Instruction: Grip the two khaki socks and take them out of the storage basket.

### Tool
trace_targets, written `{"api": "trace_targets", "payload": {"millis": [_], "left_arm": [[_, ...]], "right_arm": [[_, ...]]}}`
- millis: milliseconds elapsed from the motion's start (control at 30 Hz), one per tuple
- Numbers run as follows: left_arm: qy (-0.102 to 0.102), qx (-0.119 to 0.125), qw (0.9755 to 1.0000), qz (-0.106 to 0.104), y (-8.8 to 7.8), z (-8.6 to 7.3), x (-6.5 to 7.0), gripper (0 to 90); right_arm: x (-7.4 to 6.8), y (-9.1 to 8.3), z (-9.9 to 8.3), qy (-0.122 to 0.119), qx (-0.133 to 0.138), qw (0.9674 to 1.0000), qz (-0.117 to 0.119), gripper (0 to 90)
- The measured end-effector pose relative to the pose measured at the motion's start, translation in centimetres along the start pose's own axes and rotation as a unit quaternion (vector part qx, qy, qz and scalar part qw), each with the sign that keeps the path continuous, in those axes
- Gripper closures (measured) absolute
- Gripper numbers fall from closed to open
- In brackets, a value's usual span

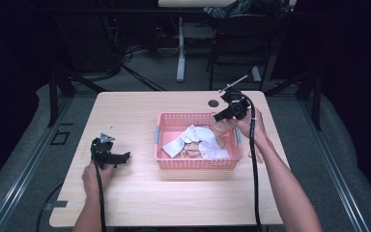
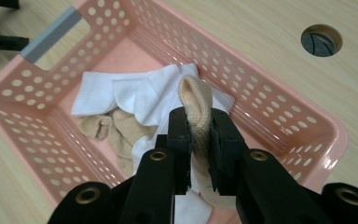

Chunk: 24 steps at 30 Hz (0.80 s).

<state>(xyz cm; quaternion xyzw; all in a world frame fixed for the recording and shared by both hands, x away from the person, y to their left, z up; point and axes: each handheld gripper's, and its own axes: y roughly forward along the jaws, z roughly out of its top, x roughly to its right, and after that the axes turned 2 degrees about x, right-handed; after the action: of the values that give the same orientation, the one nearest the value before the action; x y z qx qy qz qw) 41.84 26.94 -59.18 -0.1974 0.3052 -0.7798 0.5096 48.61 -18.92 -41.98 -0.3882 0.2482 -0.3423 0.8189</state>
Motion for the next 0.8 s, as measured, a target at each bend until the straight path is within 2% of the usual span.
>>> {"api": "trace_targets", "payload": {"millis": [267,467,700,800], "left_arm": [[0.000,0.000,1.0000,0.000,0.0,0.0,0.0,0.0],[0.000,0.000,1.0000,0.000,0.0,0.0,0.0,0.0],[0.000,0.000,1.0000,0.000,0.0,0.0,0.0,0.0],[0.000,0.000,1.0000,0.000,0.0,0.0,0.0,0.0]], "right_arm": [[-0.3,-2.3,1.0,0.005,0.036,0.9992,0.014,79.9],[-0.3,-3.1,1.3,0.005,0.039,0.9992,0.010,79.9],[-0.2,-3.9,1.7,0.005,0.056,0.9982,0.019,79.9],[-0.2,-4.3,1.8,0.002,0.055,0.9983,0.017,79.9]]}}
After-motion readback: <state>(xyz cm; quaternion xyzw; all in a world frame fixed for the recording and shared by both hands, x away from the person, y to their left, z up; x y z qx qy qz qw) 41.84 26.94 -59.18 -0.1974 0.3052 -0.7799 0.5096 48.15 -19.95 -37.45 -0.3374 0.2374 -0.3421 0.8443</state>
